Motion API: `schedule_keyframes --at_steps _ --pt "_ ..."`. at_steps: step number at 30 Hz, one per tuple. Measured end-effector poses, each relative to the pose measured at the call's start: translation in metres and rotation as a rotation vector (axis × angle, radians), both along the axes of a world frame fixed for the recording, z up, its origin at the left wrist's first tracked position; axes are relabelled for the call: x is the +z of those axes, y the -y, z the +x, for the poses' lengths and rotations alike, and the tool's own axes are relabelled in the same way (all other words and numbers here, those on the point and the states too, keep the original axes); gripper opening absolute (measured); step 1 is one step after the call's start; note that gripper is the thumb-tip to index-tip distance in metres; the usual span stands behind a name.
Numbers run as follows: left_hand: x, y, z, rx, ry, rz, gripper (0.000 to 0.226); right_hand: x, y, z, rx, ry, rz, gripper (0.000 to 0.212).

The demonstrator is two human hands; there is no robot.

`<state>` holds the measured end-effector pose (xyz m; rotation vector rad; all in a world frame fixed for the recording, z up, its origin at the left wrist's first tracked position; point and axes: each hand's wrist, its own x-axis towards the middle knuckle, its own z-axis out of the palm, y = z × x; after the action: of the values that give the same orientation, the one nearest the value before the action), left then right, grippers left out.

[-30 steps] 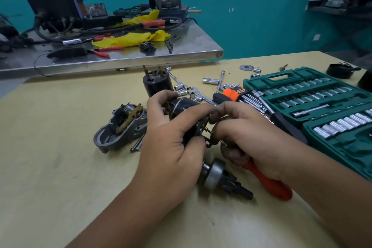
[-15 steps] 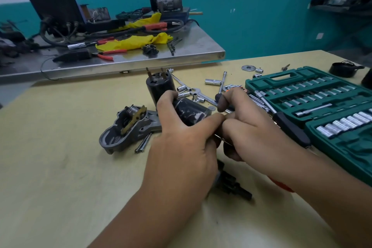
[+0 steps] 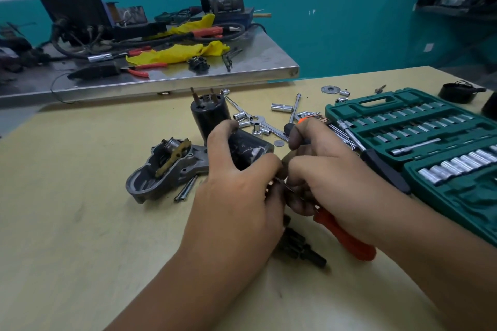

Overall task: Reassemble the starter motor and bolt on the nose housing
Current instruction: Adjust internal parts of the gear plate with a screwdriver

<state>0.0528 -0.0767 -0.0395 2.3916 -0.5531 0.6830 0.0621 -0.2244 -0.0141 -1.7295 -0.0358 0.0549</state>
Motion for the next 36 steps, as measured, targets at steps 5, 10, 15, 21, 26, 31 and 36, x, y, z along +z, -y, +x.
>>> schedule_keyframes --at_steps 5,10,15,21,26,31,36 --pt "-0.003 0.0 0.005 0.016 -0.015 -0.044 0.003 0.002 0.004 0.001 0.12 0.067 -0.17 0.034" --pt "-0.01 -0.01 0.013 -0.003 0.045 -0.085 0.014 0.005 0.014 0.003 0.231 0.046 -0.15 0.028" --pt "-0.012 -0.029 0.022 0.057 -0.117 -0.447 0.015 0.006 0.037 0.015 0.055 0.096 -0.273 0.016" --pt "-0.012 -0.047 0.025 0.02 -0.199 -0.776 0.017 -0.013 0.039 0.029 -0.063 0.181 -0.456 0.032" --pt "-0.009 -0.051 0.025 -0.062 -0.303 -1.025 0.017 -0.029 0.02 0.024 0.128 0.216 -0.702 0.032" --pt "-0.002 -0.052 0.024 -0.195 -0.5 -1.199 0.049 -0.03 -0.013 0.025 0.173 0.367 -1.004 0.025" --pt "-0.001 -0.042 0.023 -0.18 -0.671 -1.383 0.052 -0.035 -0.021 0.03 0.174 0.41 -1.097 0.024"
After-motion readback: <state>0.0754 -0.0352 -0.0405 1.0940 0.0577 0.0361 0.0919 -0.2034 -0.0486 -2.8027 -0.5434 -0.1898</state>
